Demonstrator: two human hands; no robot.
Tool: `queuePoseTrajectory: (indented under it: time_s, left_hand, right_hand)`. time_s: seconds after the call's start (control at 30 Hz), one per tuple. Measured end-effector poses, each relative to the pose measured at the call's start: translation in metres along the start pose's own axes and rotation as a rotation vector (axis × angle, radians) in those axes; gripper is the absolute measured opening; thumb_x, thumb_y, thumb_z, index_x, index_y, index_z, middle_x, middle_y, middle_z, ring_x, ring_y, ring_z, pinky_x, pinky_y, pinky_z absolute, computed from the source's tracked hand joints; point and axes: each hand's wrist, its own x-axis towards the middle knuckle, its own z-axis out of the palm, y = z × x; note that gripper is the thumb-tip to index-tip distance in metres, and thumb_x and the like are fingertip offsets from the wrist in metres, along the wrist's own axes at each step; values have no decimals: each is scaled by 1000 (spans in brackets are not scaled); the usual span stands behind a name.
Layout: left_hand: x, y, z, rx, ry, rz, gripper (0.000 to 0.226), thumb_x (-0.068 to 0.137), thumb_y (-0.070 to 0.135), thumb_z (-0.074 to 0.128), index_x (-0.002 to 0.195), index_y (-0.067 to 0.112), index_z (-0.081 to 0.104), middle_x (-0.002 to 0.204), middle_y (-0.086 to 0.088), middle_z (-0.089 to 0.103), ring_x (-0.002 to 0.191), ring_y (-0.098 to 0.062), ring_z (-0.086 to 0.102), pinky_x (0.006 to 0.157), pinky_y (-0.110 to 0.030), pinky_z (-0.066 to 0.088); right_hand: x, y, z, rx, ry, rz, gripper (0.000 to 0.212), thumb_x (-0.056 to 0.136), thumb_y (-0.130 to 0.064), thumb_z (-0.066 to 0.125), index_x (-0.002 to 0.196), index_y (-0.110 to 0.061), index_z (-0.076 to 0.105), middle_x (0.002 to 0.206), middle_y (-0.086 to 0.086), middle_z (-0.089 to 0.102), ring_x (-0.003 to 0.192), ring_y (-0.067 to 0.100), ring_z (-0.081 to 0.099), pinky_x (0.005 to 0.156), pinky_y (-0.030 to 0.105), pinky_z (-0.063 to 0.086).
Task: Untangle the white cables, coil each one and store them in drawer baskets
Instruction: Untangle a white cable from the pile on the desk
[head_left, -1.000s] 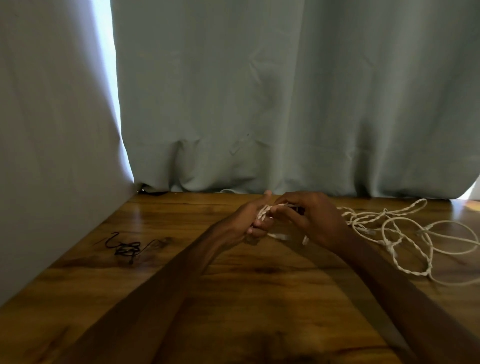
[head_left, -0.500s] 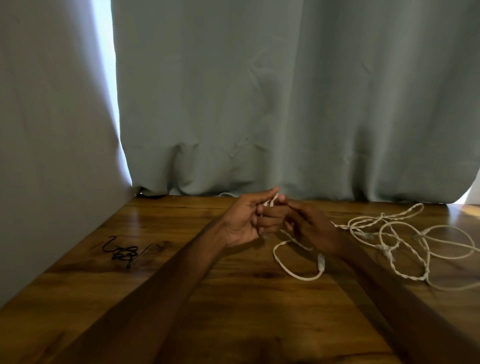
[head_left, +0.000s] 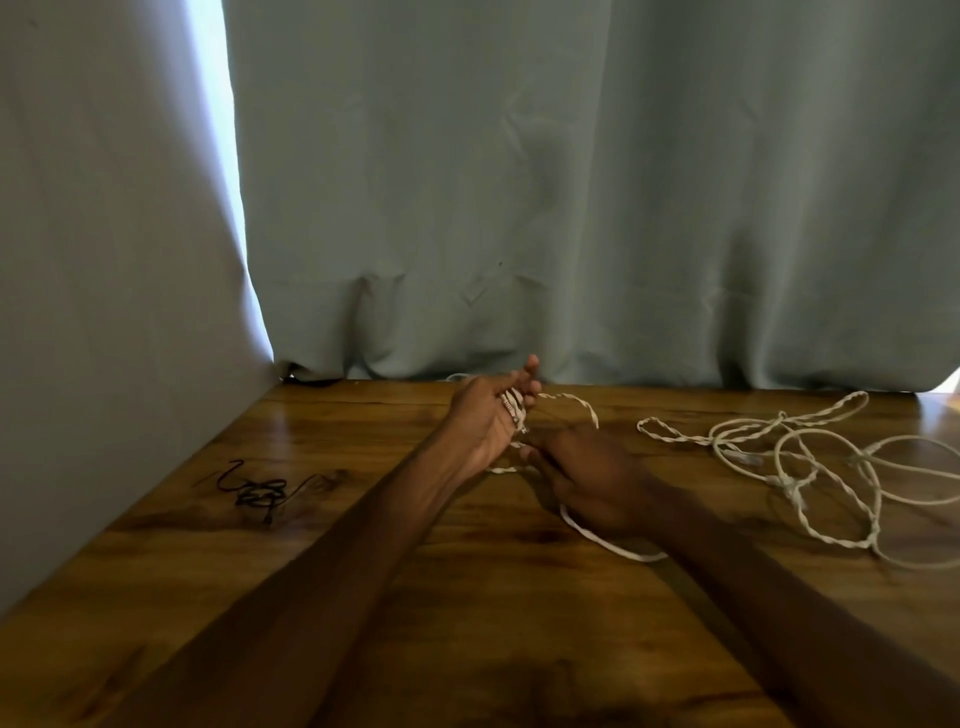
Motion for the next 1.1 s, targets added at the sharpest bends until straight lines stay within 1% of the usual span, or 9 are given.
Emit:
queuePoseTrajectory:
  time_s: [0.07,0.13,0.27,0.4,0.57,0.67,0.8,0.93,1.1]
  left_hand:
    - [2,-3,1,18,81,52,20,103,-8,40,120,-7,50,98,-11,70,55,-12,66,52,-19,51]
    - [4,-7,3,73,160,85,50,102,-9,41,150,-12,26,96,-11,69,51,-12,65,51,-20,50]
    - [5,-8,8,104,166,94,54,104,-10,37,155,-6,19,91,-10,68,46,-11,62,52,-22,49]
    - [11,0,4,61,246,134,52,103,-9,41,153,-6,25,67,-1,72,41,-11,58,47,-23,48]
    - [11,3,1,130,285,144,53,105,-6,42,155,-3,26,83,-4,68,42,-9,58,54,-24,43]
    - [14,4,-3,138,281,135,52,105,-4,42,155,-1,28,87,-4,67,44,-9,59,56,-25,41]
    - [10,7,0,268,256,154,49,105,-3,44,152,0,32,91,-5,65,59,-17,54,42,-18,40]
    - [13,4,-8,393,261,172,49,105,-5,43,152,0,32,88,-6,65,51,-14,55,44,-20,43]
    - [13,0,-9,480,225,73,40,106,-4,40,146,-6,42,74,-7,61,39,-3,55,47,-18,45]
  right_hand:
    - [2,-2,-2,-2,-18,5,24,106,-33,47,87,-26,60,75,-15,57,65,0,50,55,14,29]
    - [4,-4,-6,-63,-14,19,21,104,-34,49,89,-28,62,77,-12,61,65,3,52,55,19,28]
    - [4,1,-14,-61,-8,76,20,97,-38,56,81,-27,64,75,-10,67,70,12,60,62,34,43]
    - [3,13,-23,519,49,238,16,97,-26,65,86,-24,77,81,-5,76,78,15,70,76,36,53]
    - [3,8,-15,1143,58,406,20,102,-9,56,89,-2,70,54,1,50,50,17,48,58,31,41]
    - [4,4,-19,1309,79,465,21,102,-9,53,91,2,67,49,-4,38,42,10,35,46,24,32]
    - [6,3,-27,1405,92,586,21,105,-19,52,94,-5,63,55,-3,35,44,9,44,49,30,56]
    - [7,10,-33,1598,-43,657,21,105,-23,50,102,-5,61,61,-4,37,37,1,36,29,14,30]
    - [7,13,-45,1422,-196,574,33,106,-20,40,112,-8,71,62,-7,35,38,1,26,38,18,12]
